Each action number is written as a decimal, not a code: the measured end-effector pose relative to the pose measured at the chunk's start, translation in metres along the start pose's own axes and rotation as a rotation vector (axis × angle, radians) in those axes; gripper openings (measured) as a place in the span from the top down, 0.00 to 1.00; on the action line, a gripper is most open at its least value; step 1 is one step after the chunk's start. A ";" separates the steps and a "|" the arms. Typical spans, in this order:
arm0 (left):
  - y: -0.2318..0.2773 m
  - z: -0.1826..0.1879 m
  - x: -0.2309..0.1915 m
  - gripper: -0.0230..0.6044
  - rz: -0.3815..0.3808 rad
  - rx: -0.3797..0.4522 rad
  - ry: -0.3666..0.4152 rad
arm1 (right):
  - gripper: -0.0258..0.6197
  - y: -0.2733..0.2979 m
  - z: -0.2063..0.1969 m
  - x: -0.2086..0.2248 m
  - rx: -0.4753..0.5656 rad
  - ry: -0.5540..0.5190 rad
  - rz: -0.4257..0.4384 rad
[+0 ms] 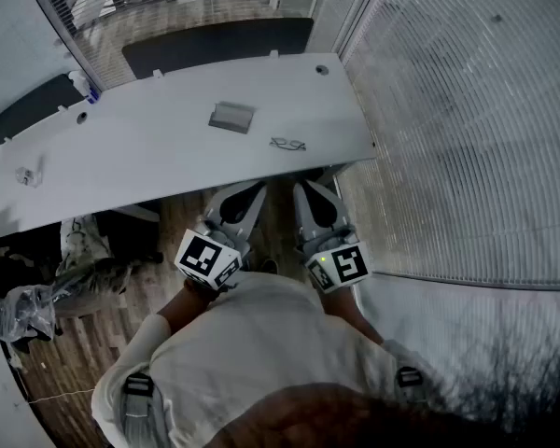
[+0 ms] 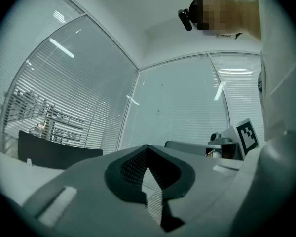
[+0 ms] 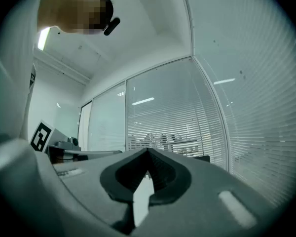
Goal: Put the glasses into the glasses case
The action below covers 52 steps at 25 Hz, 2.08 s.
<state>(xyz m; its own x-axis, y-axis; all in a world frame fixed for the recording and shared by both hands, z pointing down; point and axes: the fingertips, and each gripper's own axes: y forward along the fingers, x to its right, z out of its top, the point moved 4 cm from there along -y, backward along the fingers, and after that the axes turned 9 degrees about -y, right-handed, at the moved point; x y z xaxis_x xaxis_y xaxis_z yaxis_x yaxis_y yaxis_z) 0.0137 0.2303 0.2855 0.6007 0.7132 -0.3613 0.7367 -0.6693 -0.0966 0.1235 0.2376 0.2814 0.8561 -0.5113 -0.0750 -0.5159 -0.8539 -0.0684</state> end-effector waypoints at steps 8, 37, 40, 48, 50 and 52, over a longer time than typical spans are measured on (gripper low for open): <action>0.002 -0.001 -0.001 0.96 0.002 -0.001 -0.008 | 0.96 0.002 0.000 0.000 0.003 0.013 0.003; 0.054 -0.022 -0.015 0.96 0.076 -0.021 -0.039 | 0.96 0.017 -0.029 0.057 -0.030 0.099 0.057; 0.063 -0.020 -0.047 0.96 0.076 -0.020 -0.044 | 0.96 0.051 -0.037 0.060 -0.029 0.099 0.061; 0.090 0.013 -0.126 0.96 0.025 -0.012 -0.050 | 0.96 0.153 -0.033 0.066 -0.026 0.071 0.062; 0.094 0.022 -0.143 0.96 0.019 -0.010 -0.047 | 0.96 0.172 -0.033 0.068 -0.021 0.061 0.055; 0.099 0.027 -0.158 0.96 0.012 -0.013 -0.038 | 0.96 0.186 -0.036 0.071 -0.025 0.057 0.046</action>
<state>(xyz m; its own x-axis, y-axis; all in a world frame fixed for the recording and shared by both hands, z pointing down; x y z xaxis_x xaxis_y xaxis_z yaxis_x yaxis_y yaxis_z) -0.0165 0.0462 0.3079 0.5978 0.6963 -0.3973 0.7334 -0.6751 -0.0797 0.0892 0.0394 0.2991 0.8320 -0.5544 -0.0202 -0.5547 -0.8310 -0.0411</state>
